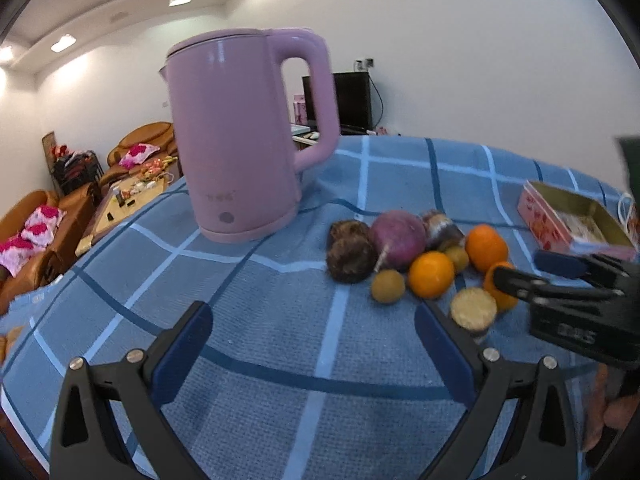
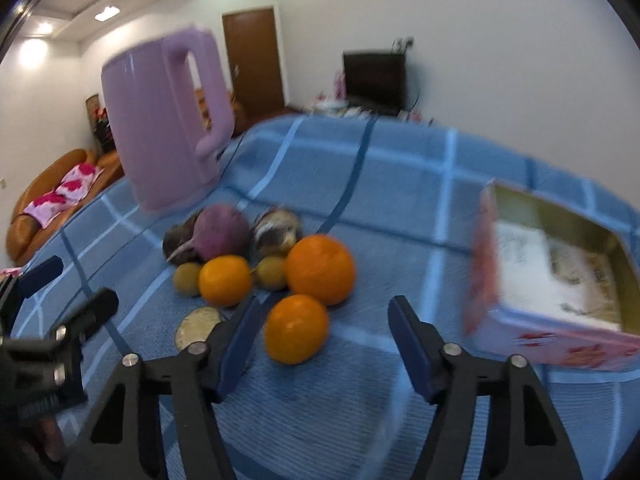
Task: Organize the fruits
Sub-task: 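Grasp the cut sweet potato slice with the left tool while the right tool grasps an orange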
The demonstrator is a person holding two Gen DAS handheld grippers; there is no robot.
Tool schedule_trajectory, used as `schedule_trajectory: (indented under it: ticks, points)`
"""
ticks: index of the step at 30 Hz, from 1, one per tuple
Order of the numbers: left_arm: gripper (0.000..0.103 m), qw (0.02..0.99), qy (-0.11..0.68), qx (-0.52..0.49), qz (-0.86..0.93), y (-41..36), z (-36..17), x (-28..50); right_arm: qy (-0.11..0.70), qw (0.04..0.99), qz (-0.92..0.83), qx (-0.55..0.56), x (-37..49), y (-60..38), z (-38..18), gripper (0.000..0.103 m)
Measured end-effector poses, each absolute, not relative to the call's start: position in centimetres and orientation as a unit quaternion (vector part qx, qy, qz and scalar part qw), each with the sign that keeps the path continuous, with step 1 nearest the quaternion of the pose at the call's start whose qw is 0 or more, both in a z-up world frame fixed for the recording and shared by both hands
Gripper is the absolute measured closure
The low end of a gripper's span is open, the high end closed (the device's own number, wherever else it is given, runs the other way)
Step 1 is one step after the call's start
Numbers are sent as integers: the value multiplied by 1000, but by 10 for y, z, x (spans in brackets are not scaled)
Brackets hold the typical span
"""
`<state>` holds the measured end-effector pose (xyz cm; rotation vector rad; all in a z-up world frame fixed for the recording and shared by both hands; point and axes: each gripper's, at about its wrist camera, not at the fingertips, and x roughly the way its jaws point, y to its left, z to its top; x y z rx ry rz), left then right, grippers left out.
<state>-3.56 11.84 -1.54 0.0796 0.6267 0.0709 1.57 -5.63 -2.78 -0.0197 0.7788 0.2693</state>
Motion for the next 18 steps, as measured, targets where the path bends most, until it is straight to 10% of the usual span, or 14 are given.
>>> schedule_trajectory:
  ticks: [7, 18]
  points:
    - [0, 949, 305, 64, 39, 102, -10, -40, 424, 895, 136, 2, 26, -58, -45, 65]
    - [2, 946, 318, 63, 9, 80, -8, -41, 358, 924, 135, 18, -9, -93, -25, 65]
